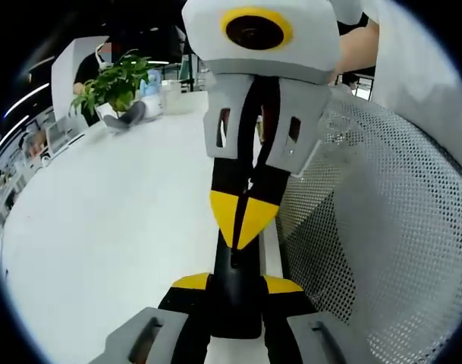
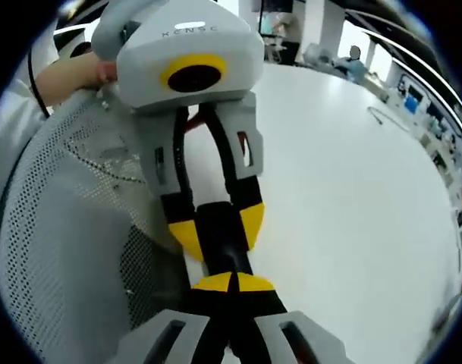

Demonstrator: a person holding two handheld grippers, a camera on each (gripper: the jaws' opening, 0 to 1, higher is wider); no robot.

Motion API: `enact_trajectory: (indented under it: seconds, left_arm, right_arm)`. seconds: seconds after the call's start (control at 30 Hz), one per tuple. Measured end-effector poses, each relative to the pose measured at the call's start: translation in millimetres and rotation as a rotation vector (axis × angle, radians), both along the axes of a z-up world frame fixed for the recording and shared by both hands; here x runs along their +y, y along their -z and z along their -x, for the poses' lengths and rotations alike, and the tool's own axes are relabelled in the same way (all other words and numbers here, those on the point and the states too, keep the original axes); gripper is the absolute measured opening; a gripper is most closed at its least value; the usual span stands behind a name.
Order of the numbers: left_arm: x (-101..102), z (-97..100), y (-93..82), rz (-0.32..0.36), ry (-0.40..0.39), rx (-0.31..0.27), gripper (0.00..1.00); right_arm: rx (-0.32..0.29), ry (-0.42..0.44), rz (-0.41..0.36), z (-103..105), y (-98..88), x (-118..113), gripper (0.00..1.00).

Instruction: Press the specified remote control buttons in sequence, fully releasing each button before pressing the next.

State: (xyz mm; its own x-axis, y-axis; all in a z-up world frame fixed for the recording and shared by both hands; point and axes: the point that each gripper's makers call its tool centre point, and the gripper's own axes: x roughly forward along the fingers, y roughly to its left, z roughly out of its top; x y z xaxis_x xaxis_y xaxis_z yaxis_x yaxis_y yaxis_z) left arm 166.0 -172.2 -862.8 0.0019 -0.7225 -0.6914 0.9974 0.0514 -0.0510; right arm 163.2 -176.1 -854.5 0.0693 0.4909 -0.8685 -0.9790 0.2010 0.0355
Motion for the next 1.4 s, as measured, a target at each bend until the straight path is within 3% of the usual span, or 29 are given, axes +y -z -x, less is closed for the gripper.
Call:
enact_trajectory:
  seconds: [0.43, 0.53, 0.63, 0.87, 1.0, 1.4]
  left_arm:
    - [0.0, 0.4, 0.0, 0.000, 0.002, 0.000, 0.24]
    - [-0.1, 0.3, 0.2, -0.004, 0.004, -0.002, 0.24]
    - [-0.4, 0.4, 0.7, -0.007, 0.006, -0.007, 0.24]
    - [-0.1, 0.6, 0.8, -0.009, 0.008, -0.010, 0.24]
    - [-0.3, 0.6, 0.8, -0.008, 0.005, -0.009, 0.24]
    - [-0.5, 1.2, 0.7, -0.007, 0.006, -0.010, 0.24]
  right_arm:
    - [-0.026, -0.002, 0.074, 0.0, 3.1, 2.2, 0.00]
    - [-0.089, -0.092, 0.138, -0.8, 4.0, 1.3, 0.00]
    - [-0.122, -0.109, 0.152, 1.4, 4.8, 1.6, 0.00]
    - [-0.146, -0.063, 0.078, -1.4, 3.3, 0.3, 0.00]
    - [-0.112, -0.030, 0.024, 0.1, 0.7, -0.7, 0.00]
    - [-0.090, -0.052, 0.018, 1.6, 2.2, 6.2, 0.00]
